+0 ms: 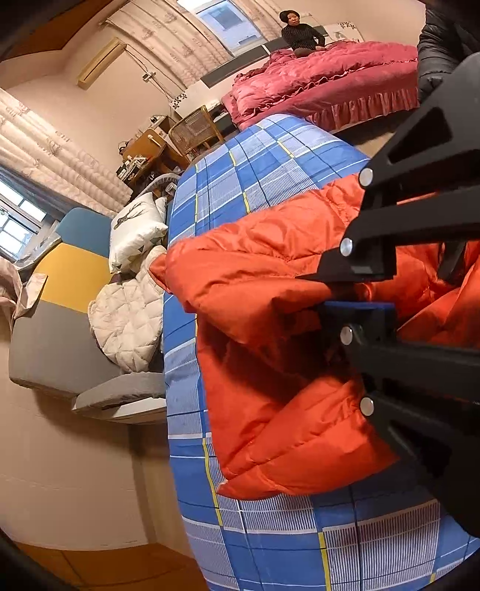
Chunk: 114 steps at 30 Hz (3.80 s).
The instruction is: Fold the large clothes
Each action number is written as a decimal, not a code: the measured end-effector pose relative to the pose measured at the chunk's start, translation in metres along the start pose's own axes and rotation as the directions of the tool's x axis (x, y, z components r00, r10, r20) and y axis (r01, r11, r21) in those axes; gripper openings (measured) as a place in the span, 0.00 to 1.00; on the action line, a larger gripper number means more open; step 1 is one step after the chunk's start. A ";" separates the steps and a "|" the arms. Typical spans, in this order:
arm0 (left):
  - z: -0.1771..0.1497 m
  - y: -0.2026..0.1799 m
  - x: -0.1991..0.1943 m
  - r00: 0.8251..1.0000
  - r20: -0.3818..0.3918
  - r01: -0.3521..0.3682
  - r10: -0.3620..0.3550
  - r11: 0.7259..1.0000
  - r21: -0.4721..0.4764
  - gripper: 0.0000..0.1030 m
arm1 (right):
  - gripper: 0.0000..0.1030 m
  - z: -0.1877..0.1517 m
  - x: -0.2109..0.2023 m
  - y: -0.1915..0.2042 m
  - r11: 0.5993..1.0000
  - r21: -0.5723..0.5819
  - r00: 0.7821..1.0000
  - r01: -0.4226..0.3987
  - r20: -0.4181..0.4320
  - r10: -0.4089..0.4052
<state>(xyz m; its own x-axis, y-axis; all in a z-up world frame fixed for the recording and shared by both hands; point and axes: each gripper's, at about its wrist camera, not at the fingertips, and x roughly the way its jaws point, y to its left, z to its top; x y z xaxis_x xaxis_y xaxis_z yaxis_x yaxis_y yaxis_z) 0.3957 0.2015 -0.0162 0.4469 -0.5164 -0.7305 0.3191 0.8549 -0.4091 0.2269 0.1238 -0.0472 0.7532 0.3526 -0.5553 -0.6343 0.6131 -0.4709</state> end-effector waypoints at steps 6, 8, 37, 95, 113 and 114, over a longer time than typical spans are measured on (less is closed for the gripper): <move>-0.004 0.002 -0.010 1.000 0.016 -0.025 0.026 1.000 -0.010 0.05 | 0.83 -0.007 -0.050 -0.051 0.930 0.268 0.967 -0.251 0.109 0.229; -0.005 0.003 -0.014 0.999 0.019 -0.030 0.031 0.999 -0.017 0.05 | 0.83 -0.017 -0.058 -0.074 0.880 0.375 0.957 -0.290 0.117 0.266; -0.099 0.040 -0.032 0.905 0.037 -0.380 0.424 0.845 -0.376 0.06 | 0.52 -0.047 -0.005 -0.047 0.936 0.334 0.983 -0.108 -0.106 0.151; -0.175 0.063 0.005 0.776 0.149 -0.534 0.613 0.764 -0.362 0.00 | 0.97 -0.079 0.136 -0.220 0.501 0.789 0.809 -0.355 -0.009 0.587; -0.168 0.024 -0.041 0.832 0.282 -0.376 0.478 0.859 -0.348 0.41 | 0.97 -0.100 0.151 -0.225 0.413 0.823 0.771 -0.390 0.047 0.635; -0.168 0.028 -0.035 0.838 0.264 -0.376 0.477 0.856 -0.355 0.43 | 0.97 -0.101 0.152 -0.226 0.406 0.823 0.766 -0.396 0.052 0.641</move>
<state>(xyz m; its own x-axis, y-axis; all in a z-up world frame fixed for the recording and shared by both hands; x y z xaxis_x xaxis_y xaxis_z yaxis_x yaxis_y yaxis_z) 0.2490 0.2521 -0.0943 0.7472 -0.0383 -0.6635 -0.1915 0.9436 -0.2701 0.4666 -0.0327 -0.0944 0.1795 0.6996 -0.6916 -0.4123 0.6918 0.5928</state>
